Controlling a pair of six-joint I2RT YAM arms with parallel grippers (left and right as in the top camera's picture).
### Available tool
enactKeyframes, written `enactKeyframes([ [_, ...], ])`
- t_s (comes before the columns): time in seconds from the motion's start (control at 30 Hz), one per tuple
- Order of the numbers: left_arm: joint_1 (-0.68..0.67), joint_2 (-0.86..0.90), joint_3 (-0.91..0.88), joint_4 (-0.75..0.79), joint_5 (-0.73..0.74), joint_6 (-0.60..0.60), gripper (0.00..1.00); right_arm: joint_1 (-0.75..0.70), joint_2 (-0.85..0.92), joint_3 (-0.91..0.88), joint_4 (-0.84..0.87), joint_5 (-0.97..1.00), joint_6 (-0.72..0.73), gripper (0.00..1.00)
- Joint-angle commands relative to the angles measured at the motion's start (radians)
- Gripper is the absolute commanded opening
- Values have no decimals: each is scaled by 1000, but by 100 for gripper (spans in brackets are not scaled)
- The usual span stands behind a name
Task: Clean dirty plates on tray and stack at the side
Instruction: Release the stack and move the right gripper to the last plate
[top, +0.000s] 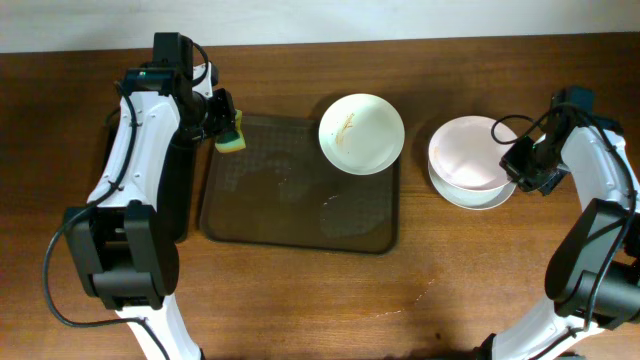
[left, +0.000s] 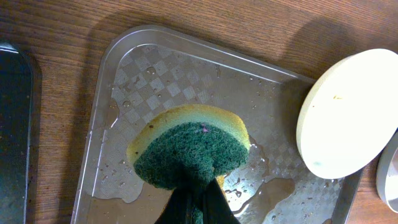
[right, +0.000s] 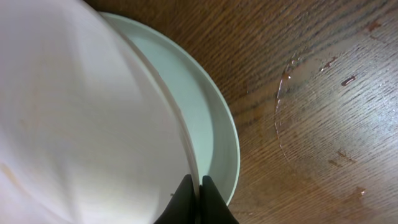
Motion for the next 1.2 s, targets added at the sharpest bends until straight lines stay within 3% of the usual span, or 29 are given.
enactKeyframes([
  [0.0,3,-2,14,0,-3,20,1,2,7,-1,-41,-6,-2,4],
  [0.2,3,-2,14,0,-3,20,1,2,5,0,-131,-8,-68,5],
  [0.33,3,-2,14,2,-3,20,1,16,3,95,-184,-102,-144,38],
  [0.4,3,-2,14,2,-3,20,1,47,3,173,-195,-154,-154,44],
  [0.6,3,-2,14,2,-3,20,1,280,5,216,-1,-228,-79,41],
  [0.63,3,-2,14,1,-3,20,1,391,16,194,68,-107,34,39],
  [0.8,3,-2,14,-2,-3,20,1,551,79,186,128,87,195,34],
  [1.17,3,-2,14,-2,-3,20,1,675,248,182,60,45,251,31],
])
